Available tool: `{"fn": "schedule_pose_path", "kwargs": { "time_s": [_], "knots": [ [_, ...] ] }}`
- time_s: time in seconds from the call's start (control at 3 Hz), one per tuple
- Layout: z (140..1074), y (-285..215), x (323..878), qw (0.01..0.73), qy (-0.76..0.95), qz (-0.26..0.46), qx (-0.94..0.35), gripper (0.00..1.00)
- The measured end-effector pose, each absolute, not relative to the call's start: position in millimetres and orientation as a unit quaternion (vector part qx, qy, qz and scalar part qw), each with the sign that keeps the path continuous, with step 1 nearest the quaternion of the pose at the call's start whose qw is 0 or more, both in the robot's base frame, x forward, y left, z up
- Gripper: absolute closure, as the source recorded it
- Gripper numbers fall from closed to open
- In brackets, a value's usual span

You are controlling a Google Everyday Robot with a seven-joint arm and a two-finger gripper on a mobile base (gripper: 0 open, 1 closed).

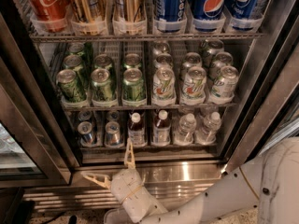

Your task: Pick redbull can from bottom shelf of fridge

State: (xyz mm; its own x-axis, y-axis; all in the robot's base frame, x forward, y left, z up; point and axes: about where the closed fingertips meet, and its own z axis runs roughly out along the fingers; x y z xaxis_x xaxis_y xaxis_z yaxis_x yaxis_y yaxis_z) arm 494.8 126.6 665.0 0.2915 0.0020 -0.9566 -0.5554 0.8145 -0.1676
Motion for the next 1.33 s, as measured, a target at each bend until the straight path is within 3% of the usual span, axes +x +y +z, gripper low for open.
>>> {"fn": "schedule_pose_path", "kwargs": {
  "time_s": [1.0, 1.33],
  "knots": [
    [650.2, 130.8, 527.4, 0.806, 0.556, 0.071, -0.19, 0.0],
    [639.3, 130.1, 532.6, 0.797, 0.577, 0.063, -0.164, 0.0]
  ]
}}
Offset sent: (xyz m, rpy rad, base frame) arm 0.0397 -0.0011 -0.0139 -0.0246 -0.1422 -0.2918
